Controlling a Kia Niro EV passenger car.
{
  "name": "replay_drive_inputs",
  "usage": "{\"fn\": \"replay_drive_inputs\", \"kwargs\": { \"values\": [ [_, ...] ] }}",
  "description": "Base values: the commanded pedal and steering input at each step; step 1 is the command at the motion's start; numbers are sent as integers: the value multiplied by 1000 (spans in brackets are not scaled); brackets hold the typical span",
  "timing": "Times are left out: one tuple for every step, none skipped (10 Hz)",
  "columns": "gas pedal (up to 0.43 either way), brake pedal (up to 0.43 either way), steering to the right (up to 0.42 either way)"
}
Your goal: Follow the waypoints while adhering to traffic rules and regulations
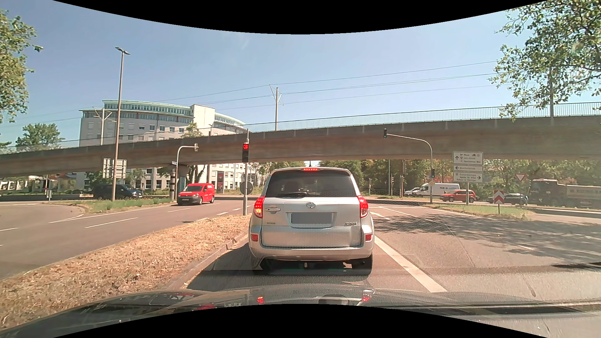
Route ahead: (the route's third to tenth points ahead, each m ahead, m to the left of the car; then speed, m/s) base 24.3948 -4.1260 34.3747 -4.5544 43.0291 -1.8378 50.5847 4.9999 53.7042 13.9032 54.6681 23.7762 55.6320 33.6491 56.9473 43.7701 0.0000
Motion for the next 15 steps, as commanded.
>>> {"fn": "replay_drive_inputs", "kwargs": {
  "values": [
    [0,226,-1],
    [0,226,-1],
    [0,226,-1],
    [0,226,-1],
    [0,226,-1],
    [0,226,0],
    [0,226,0],
    [0,226,0],
    [0,226,0],
    [0,226,-1],
    [0,226,-1],
    [0,226,-1],
    [0,226,0],
    [0,226,-1],
    [0,226,-1]
  ]
}}
